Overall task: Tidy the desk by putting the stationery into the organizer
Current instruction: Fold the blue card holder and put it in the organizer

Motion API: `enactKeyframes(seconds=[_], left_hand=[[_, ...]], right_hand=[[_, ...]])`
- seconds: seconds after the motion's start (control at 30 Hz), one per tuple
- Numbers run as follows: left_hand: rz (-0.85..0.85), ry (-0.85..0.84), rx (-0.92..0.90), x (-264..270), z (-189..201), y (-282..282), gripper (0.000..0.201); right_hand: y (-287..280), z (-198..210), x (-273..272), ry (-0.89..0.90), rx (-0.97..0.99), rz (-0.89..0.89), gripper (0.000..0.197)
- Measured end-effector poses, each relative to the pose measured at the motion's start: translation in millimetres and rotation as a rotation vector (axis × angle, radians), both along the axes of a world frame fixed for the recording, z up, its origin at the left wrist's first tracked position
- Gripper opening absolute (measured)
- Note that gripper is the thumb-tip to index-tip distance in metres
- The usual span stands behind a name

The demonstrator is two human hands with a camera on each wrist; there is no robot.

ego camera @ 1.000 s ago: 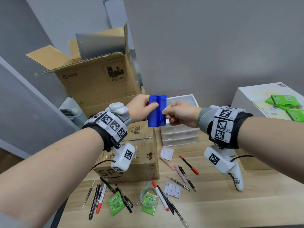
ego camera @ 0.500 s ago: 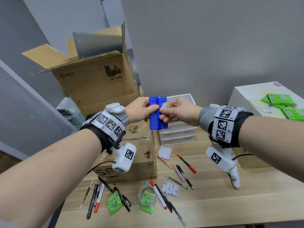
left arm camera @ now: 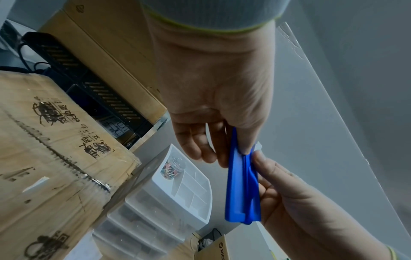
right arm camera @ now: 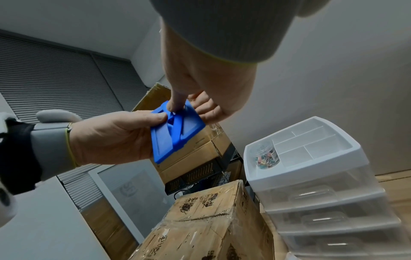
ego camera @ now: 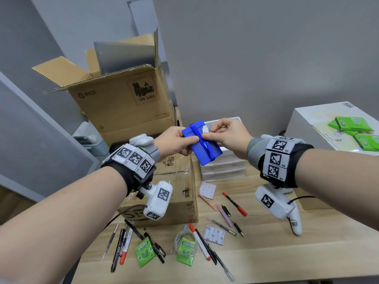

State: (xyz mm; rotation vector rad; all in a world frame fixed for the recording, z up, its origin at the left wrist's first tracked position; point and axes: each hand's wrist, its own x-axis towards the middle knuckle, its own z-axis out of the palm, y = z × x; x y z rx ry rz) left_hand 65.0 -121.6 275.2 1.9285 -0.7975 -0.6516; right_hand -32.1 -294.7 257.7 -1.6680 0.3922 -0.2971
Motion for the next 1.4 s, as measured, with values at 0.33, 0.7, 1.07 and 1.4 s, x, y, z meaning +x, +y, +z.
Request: enactKeyframes(seconds=[0.33, 0.7, 1.07, 1.4], left_hand=[[-0.015, -0.436, -0.042, -4, 6, -1, 0.029], [-0.113, -0.745, 0.113, -1, 14, -9, 0.015], [-0.045, -0.710, 0.069, -1, 11, -16, 0.001], [0.107, -0.367, -0.045, 0, 15, -17, 0.006]], right_hand=[[3, 8, 3, 0.012, 0.061, 0.073, 0.025], [-8, 8, 0, -0.011, 0.070, 0.086, 0.025], [-11, 15, 7, -0.058, -0.111, 0.097, 0.009], [-5, 17, 8, 0.025, -0.123, 0.161, 0.013]])
